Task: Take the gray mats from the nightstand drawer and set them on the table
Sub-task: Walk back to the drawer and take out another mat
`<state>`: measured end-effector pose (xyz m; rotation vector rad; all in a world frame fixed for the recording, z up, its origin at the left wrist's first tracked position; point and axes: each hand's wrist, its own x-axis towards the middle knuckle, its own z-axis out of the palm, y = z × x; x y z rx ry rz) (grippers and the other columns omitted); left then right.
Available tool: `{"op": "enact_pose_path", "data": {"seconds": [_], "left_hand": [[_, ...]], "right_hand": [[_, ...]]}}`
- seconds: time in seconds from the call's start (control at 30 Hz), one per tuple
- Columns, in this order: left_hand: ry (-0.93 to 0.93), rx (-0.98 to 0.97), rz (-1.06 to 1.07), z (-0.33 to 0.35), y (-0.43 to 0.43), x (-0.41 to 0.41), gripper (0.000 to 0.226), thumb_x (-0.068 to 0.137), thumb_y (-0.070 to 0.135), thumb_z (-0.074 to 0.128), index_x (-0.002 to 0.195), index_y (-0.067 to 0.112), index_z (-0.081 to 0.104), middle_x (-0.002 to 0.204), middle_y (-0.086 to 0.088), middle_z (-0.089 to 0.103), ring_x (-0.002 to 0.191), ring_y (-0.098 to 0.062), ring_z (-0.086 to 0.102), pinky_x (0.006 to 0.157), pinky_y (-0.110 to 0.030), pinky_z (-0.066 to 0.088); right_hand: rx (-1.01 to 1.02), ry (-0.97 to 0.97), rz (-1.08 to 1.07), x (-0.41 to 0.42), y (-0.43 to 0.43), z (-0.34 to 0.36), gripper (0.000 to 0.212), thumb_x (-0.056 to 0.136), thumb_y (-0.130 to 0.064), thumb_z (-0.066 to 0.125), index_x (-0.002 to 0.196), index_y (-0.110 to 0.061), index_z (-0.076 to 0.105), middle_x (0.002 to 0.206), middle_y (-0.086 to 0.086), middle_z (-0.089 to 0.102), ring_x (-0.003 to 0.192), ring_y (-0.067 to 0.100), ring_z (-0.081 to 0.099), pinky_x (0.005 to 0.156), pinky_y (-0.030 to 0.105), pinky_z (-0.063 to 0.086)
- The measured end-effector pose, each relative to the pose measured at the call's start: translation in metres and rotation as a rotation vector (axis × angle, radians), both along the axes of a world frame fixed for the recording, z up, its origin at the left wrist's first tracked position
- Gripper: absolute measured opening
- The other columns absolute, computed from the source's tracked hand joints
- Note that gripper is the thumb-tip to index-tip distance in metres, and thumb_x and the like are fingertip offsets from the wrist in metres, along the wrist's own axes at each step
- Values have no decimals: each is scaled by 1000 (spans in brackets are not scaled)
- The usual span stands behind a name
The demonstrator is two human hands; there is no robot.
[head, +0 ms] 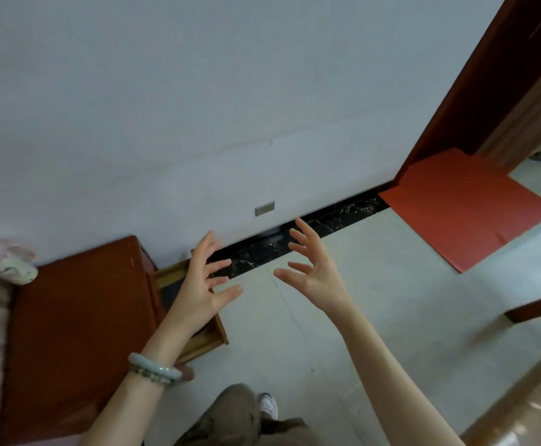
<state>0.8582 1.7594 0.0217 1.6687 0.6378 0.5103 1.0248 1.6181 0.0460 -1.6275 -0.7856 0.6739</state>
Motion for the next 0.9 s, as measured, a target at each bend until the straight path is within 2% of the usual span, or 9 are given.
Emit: {"op": "enact_pose_path", "data": {"seconds": [0.13,0.27,0.5,0.63,0.83,0.9], "left_hand": [[3,-5,9,-3,28,39,98,75,0,75,146,35,17,147,5,35,121,-6,51,89,-22,49],[-3,-9,40,-13,63,77,99,75,1,76,147,35,16,147,7,35,120,-5,52,88,-18,49],[-30,-17,168,-33,138,146,98,76,-1,75,141,44,17,148,5,33,121,-11,52,93,-26,47],[-39,-28,319,-32,181,172,98,75,0,76,138,49,19,146,8,34,121,-12,52,92,-28,47],[-12,-49,567,-28,219,176,95,76,-3,74,145,33,19,148,2,34,119,-13,53,91,-29,48],[-9,-67,651,-25,224,172,97,76,-5,73,148,27,17,148,1,33,119,-13,53,90,-26,49]], "right_hand": [[-11,14,37,37,33,-5,88,75,-10,77,142,-39,28,143,-4,42,125,8,47,91,22,48],[-21,6,71,79,70,-11,87,75,-13,78,136,-49,29,141,-8,43,125,5,47,92,24,48],[-88,-43,226,164,163,-19,90,73,-15,78,141,-45,28,140,-10,45,124,2,48,90,19,48],[-124,-53,372,206,225,-13,89,74,-12,77,141,-43,28,140,-7,44,125,8,48,95,28,49],[-146,-56,593,228,308,-13,88,75,-13,77,143,-40,27,139,-9,44,123,4,48,94,23,48],[-150,-56,671,228,333,-17,88,75,-14,77,142,-42,27,138,-10,44,123,4,48,94,23,48]]}}
